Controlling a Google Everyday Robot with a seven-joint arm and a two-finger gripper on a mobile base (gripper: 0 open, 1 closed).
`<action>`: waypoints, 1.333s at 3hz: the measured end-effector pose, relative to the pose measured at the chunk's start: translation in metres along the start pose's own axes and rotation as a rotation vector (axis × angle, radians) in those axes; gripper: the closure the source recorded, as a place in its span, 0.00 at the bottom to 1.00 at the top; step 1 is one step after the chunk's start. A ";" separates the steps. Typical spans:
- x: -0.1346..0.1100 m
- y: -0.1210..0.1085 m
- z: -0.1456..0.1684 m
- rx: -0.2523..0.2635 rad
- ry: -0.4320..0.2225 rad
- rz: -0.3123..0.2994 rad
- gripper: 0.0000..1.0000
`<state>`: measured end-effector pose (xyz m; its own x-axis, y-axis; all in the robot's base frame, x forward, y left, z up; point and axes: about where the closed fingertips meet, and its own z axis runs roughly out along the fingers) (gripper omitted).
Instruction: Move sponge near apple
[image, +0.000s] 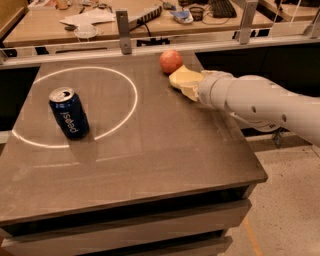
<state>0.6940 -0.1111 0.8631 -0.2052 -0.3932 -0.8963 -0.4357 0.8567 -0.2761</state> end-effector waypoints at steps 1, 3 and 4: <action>-0.008 0.001 -0.013 0.005 -0.016 0.004 0.00; -0.026 0.024 -0.079 -0.014 -0.050 -0.026 0.00; -0.028 0.069 -0.134 -0.088 -0.023 -0.007 0.00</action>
Offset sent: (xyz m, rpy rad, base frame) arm -0.0566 -0.0173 0.0254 0.0378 -0.0580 -0.0103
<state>0.5524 -0.0852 0.9157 -0.1822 -0.3901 -0.9026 -0.5128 0.8209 -0.2513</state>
